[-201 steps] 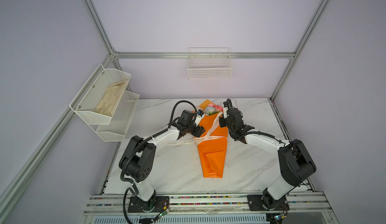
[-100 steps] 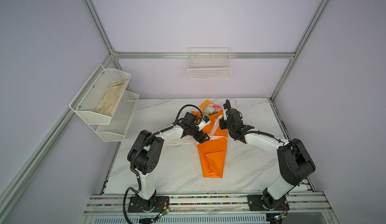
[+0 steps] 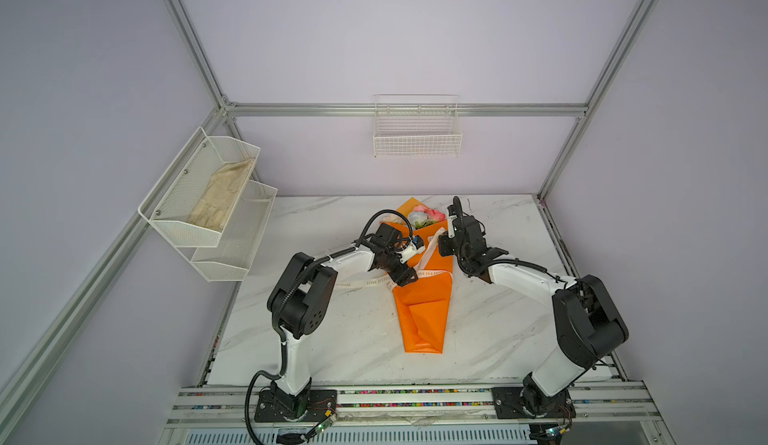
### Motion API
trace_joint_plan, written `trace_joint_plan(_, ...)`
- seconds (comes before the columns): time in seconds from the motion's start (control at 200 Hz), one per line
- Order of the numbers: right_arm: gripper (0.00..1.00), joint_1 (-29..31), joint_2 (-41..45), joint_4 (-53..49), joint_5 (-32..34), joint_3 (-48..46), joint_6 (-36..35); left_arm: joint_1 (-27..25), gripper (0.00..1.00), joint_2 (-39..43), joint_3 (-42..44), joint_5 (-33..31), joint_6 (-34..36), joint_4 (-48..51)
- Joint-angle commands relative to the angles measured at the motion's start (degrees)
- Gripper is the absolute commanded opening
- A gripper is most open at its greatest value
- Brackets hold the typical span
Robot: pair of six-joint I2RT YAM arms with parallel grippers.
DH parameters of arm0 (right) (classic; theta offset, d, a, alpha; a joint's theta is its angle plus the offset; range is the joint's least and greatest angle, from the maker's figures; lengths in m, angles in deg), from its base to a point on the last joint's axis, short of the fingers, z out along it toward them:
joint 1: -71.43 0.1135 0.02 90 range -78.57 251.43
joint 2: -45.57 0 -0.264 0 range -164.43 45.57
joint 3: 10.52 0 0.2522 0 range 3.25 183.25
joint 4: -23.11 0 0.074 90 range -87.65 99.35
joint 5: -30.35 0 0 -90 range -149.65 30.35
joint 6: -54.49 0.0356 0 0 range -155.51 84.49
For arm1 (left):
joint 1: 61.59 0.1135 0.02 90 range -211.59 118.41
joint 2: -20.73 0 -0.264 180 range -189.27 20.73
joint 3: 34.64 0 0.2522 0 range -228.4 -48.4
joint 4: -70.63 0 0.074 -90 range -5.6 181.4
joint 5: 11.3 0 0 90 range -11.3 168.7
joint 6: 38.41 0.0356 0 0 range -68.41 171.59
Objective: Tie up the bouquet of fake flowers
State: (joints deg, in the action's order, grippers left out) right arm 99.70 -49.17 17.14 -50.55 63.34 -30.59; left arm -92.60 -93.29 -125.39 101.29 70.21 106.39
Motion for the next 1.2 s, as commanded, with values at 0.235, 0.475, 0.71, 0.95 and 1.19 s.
trace_joint_plan(0.235, 0.00, -1.3, -0.1, -1.8, -1.2, -1.0, 2.3, -0.8, 0.36, 0.1, -4.7, -1.1, 4.4, 4.1)
trace_joint_plan(0.475, 0.00, -1.4, -0.2, -2.5, -2.2, -1.4, 2.2, -1.4, 0.15, 1.7, -4.5, -3.2, 4.0, 4.6)
trace_joint_plan(0.71, 0.00, -2.3, -1.9, -4.5, -10.0, -0.3, -0.8, -1.6, 0.01, 5.4, -3.1, -2.8, 1.9, 3.9)
trace_joint_plan(0.95, 0.00, -2.4, -4.7, -10.0, -20.6, 2.8, -4.6, -1.6, 0.00, 9.8, 0.4, -2.7, -0.4, -0.9)
trace_joint_plan(1.19, 0.00, -3.1, -5.1, -14.4, -34.2, 5.0, -3.9, -1.6, 0.00, 10.5, 1.5, -4.1, -1.6, -2.3)
